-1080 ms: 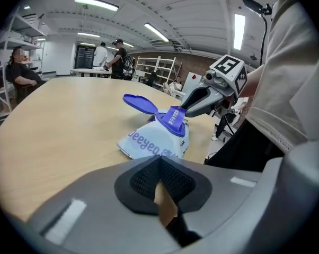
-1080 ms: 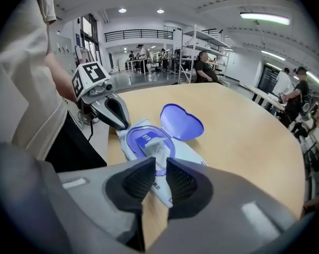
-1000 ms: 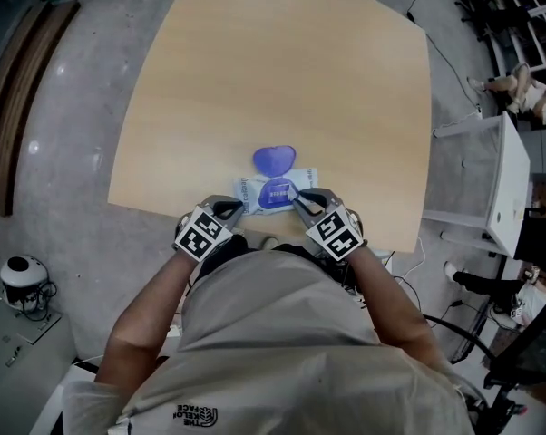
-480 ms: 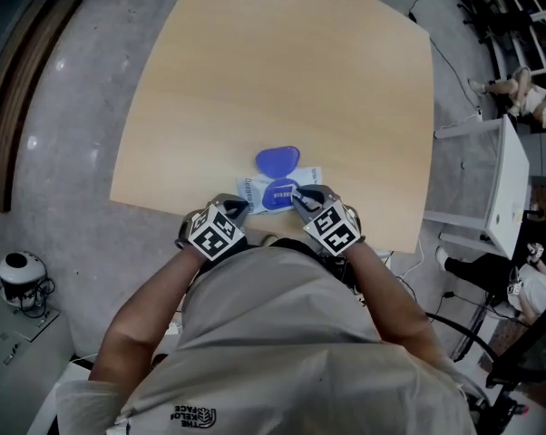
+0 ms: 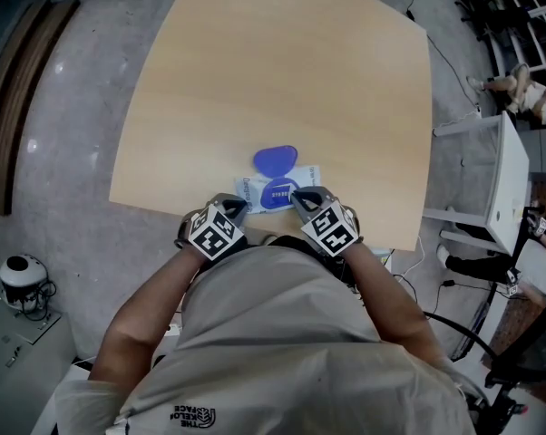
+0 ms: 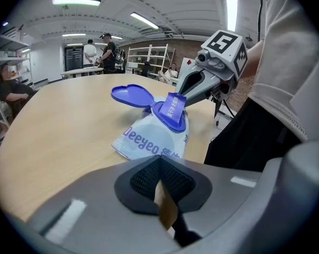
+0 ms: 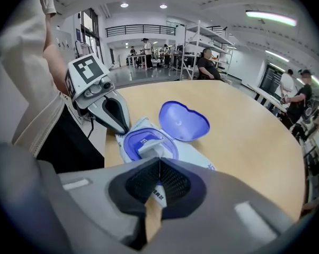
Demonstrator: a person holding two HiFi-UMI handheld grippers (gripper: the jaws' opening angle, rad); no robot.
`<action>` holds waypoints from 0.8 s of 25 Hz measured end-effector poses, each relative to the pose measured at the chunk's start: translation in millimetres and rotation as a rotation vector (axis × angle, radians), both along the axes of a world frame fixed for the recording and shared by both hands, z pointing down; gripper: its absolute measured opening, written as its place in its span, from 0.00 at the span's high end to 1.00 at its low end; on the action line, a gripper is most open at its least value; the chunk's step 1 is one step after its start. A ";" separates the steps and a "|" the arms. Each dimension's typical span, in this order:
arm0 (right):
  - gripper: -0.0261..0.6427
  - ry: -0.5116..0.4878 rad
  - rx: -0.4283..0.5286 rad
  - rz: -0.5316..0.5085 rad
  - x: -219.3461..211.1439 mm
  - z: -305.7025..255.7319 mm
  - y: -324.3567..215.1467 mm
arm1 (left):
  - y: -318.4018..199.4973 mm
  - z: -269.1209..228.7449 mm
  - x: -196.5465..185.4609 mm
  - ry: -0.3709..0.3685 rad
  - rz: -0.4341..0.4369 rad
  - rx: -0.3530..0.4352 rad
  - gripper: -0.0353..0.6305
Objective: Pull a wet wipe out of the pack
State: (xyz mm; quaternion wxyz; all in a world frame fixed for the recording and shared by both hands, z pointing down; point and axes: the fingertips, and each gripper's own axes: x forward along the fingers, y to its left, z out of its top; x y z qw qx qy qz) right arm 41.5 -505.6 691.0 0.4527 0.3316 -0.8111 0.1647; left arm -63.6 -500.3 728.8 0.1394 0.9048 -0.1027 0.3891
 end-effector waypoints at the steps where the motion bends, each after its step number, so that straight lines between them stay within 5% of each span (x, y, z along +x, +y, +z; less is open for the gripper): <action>1: 0.96 -0.002 0.004 0.008 1.4 -0.7 -0.2 | 0.1 0.1 0.3 -0.001 0.000 0.001 0.94; 20: 0.96 -0.040 0.105 0.195 52.5 -34.4 -13.0 | -5.5 4.0 10.9 -0.009 0.007 0.009 0.94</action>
